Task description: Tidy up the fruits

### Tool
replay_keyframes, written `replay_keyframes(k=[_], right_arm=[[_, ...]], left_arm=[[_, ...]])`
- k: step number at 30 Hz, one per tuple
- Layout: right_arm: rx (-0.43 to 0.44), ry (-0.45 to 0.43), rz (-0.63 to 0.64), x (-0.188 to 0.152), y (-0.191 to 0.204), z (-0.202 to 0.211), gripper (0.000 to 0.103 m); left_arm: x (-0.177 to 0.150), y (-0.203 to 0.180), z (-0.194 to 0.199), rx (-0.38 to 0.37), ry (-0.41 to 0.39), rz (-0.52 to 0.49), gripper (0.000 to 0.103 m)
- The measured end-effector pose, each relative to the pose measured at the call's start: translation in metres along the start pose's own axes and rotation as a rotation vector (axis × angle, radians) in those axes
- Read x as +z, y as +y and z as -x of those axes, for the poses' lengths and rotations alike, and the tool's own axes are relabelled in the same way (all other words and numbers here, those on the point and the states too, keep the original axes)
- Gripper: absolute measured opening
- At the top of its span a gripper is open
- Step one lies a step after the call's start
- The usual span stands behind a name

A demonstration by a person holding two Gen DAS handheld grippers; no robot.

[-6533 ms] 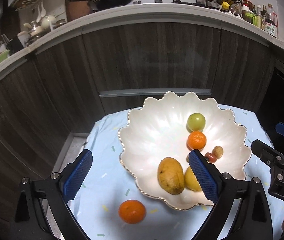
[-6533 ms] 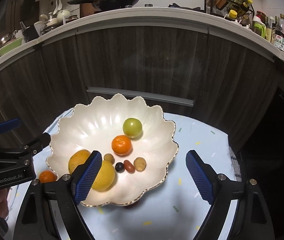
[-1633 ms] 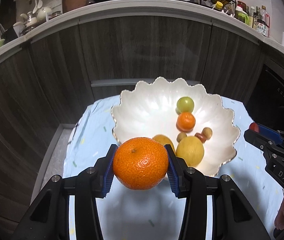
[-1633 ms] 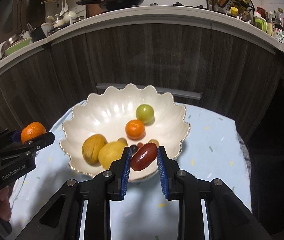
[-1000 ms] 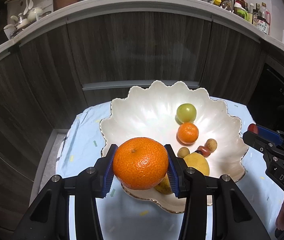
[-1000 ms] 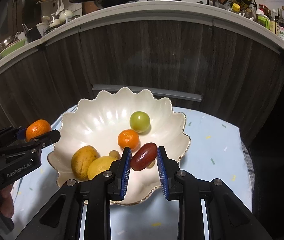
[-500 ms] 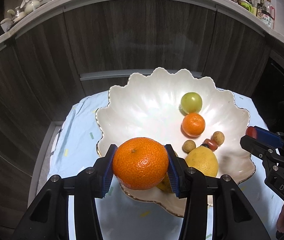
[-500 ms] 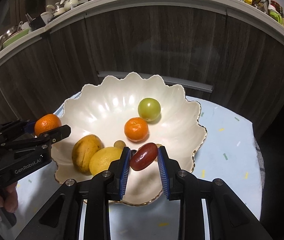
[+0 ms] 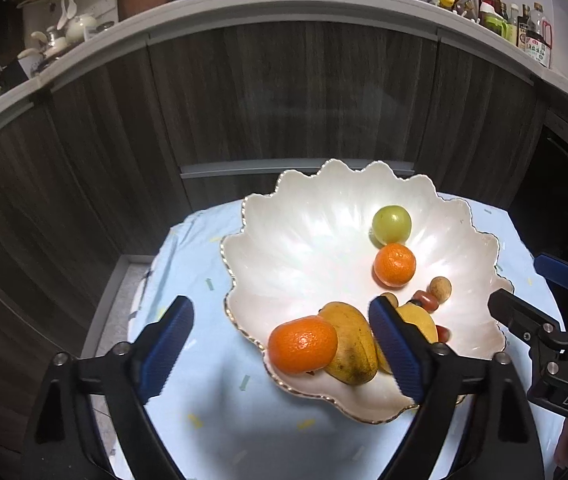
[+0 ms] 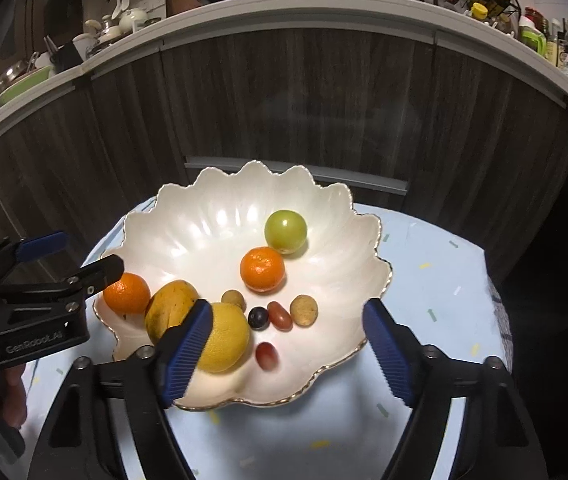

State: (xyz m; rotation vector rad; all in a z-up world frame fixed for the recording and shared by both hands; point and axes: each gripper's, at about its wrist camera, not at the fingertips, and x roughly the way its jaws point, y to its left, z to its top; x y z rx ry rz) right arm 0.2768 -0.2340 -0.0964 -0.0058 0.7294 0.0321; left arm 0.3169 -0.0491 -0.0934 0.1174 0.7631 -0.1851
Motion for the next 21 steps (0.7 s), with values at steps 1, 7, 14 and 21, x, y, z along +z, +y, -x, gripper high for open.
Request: replay_keyframes(k=[1, 7, 14, 21], right_arm=[[0.000, -0.002, -0.002, 0.000, 0.000, 0.002, 0.080], [-0.008, -0.022, 0.000, 0.002, 0.003, 0.018, 0.080], [-0.009, -0.047, -0.017, 0.000, 0.006, 0.043, 0.080], [-0.014, -0.036, -0.034, -0.007, 0.007, 0.059, 0.080]], left_arm=[[0.000, 0.000, 0.002, 0.000, -0.003, 0.002, 0.092], [-0.001, 0.003, 0.019, 0.007, -0.016, 0.010, 0.093], [-0.007, 0.004, 0.049, 0.010, -0.033, 0.019, 0.094], [-0.018, 0.004, 0.075, 0.012, -0.036, 0.029, 0.095]])
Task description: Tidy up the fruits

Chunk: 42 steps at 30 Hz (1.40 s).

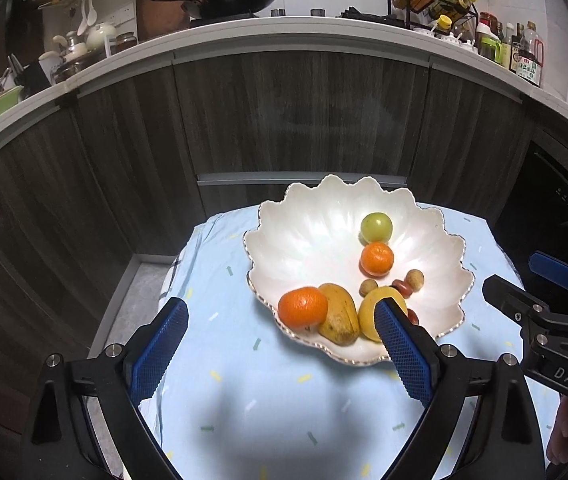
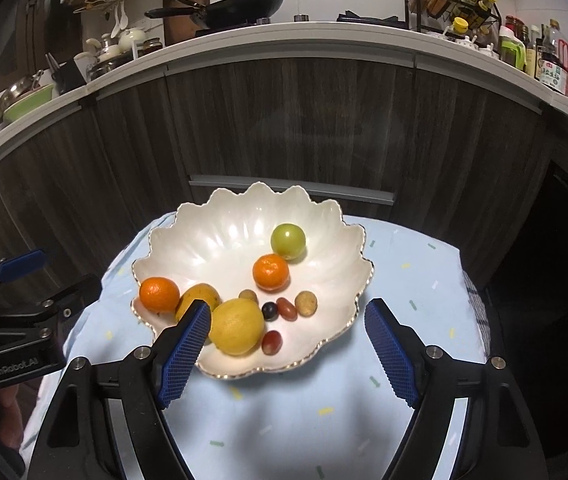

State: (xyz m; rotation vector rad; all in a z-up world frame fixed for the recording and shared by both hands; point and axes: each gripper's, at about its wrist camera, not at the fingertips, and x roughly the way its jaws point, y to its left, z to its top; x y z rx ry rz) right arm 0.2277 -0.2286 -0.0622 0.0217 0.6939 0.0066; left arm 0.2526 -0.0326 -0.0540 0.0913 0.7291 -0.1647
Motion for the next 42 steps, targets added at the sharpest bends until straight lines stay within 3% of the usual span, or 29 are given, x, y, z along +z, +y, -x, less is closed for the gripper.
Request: replay_keyframes(k=[26, 42], right_arm=[[-0.052, 0.030, -0.096, -0.059, -0.004, 0.061, 0.080], [-0.093, -0.013, -0.109, -0.093, -0.003, 0.094, 0.080]], left_arm=[[-0.050, -0.009, 0.063, 0.005, 0.017, 0.023, 0.095], [-0.081, -0.011, 0.092, 0.030, -0.006, 0.019, 0.095]])
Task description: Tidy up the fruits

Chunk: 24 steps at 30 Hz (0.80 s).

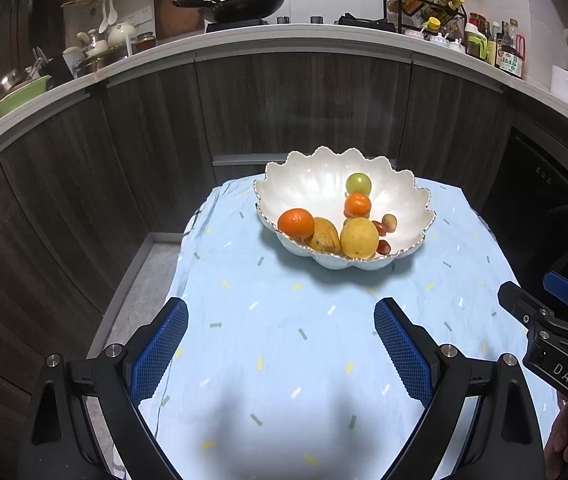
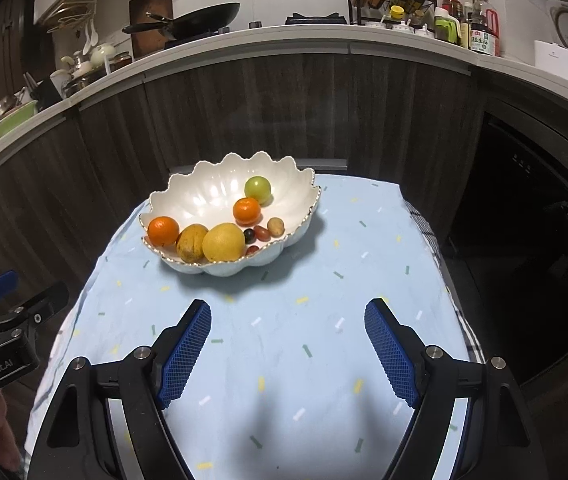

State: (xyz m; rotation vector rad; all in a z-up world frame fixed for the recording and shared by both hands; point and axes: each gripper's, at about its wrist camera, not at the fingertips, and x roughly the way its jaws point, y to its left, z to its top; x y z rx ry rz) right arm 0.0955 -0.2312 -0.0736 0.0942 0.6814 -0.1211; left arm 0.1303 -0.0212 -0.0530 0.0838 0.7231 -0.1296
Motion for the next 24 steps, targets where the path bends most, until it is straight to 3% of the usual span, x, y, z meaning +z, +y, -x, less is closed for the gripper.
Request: replay_keyframes(k=[24], right_arm=[[-0.036, -0.042, 0.003, -0.049, -0.006, 0.020, 0.080]], left_arm=[[-0.053, 0.000, 0.017, 0.038, -0.046, 0.022, 0.095]])
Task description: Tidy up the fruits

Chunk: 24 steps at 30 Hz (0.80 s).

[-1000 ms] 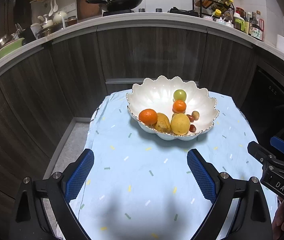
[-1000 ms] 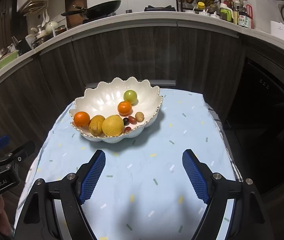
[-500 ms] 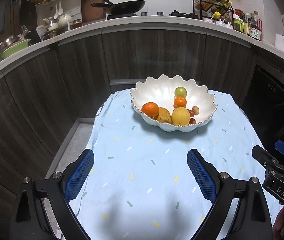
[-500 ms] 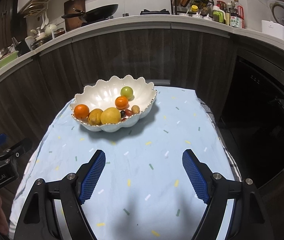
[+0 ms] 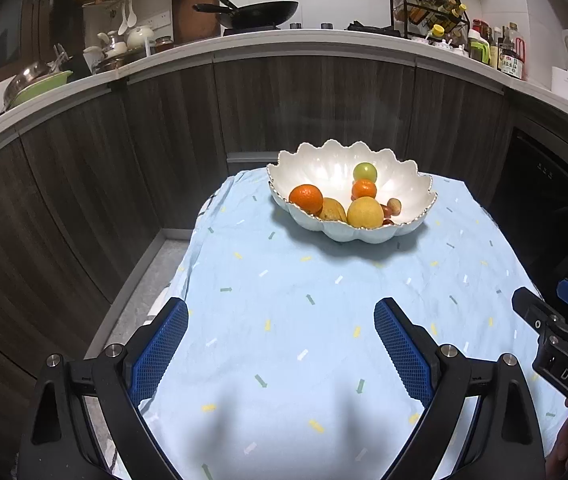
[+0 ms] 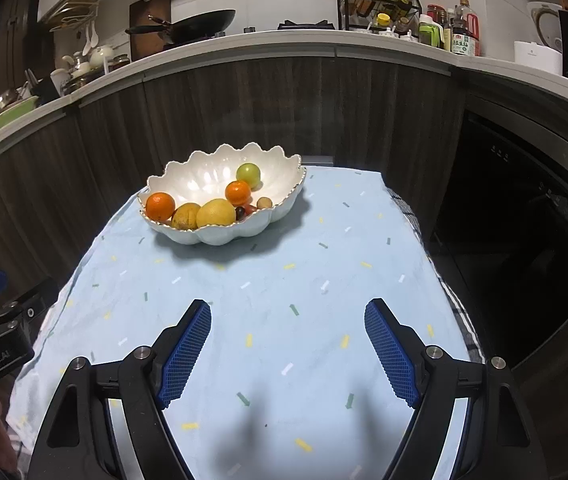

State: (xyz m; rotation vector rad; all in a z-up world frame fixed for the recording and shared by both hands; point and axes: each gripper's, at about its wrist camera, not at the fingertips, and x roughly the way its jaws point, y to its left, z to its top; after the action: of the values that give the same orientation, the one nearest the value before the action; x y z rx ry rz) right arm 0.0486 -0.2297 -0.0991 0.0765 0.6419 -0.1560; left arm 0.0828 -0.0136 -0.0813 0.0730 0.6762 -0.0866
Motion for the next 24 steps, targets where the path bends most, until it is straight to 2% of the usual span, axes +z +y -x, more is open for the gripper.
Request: replay_keyframes(k=[6, 16, 24], right_arm=[[-0.010, -0.020, -0.004, -0.005, -0.005, 0.005, 0.080], [-0.007, -0.070, -0.021, -0.005, -0.012, 0.017, 0.080], [-0.004, -0.108, -0.027, -0.003, -0.013, 0.028, 0.082]], left_arm=[[-0.006, -0.002, 0.005, 0.006, -0.021, -0.008, 0.095], [-0.006, -0.007, 0.023, 0.011, -0.100, -0.017, 0.095], [-0.005, -0.009, 0.031, 0.012, -0.124, -0.020, 0.095]])
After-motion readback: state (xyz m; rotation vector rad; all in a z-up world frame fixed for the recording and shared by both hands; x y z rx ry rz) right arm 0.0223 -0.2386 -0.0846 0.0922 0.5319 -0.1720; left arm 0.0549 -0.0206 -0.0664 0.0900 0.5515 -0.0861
